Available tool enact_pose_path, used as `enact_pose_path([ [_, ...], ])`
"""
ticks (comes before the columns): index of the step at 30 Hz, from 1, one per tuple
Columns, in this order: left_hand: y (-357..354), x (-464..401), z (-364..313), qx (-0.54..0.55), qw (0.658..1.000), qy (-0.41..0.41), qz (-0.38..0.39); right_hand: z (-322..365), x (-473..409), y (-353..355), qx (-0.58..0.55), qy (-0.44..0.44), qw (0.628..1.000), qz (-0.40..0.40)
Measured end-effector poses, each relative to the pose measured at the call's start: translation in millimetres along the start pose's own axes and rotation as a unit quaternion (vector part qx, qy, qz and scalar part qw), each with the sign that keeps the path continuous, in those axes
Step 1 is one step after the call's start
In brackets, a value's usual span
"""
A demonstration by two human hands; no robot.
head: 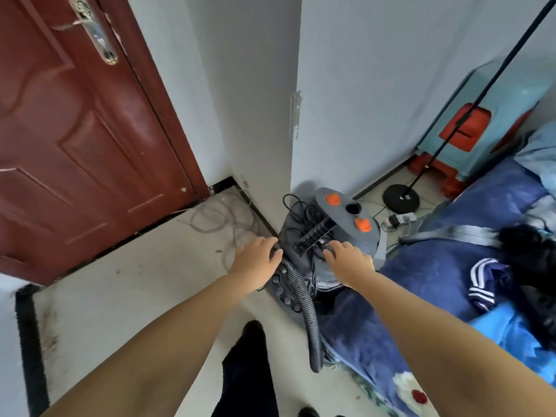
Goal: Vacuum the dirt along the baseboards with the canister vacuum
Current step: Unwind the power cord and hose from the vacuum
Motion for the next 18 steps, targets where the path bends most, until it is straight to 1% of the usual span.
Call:
enact_pose_path([
  [3, -8, -59, 19, 0.018, 0.998, -0.016, 0.062, 5, -47, -10, -0.042, -0.067, 0.996, 0.03],
  [6, -22, -122, 31, 0.004, 0.993, -0.05, 0.105, 6, -94, -21, -0.099, -0.129, 0.986, 0.03],
  [10, -62, -188, 33, -0.019, 0.984, -0.116, 0.137, -5, -143, -46, -0.195, -0.216, 0.956, -0.023],
  [12, -88, -208, 28, -0.026, 0.978, -0.161, 0.133, -13, -159, -63, -0.245, -0.259, 0.933, -0.043],
  [15, -125, -223, 24, -0.057, 0.967, -0.211, 0.134, -22, -175, -88, -0.317, -0.283, 0.902, -0.077],
  [18, -156, -231, 32, -0.076, 0.959, -0.226, 0.15, -26, -182, -106, -0.292, -0.294, 0.901, -0.127],
])
Point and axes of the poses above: each hand's wrist, its own x-axis away from the middle knuckle, its own y-axis out of the back of the hand, z = x × y, the point moved 3 cm from there along -x, towards the middle knuckle, and after that the axes turned 3 degrees about -y, right-handed, at the moved point
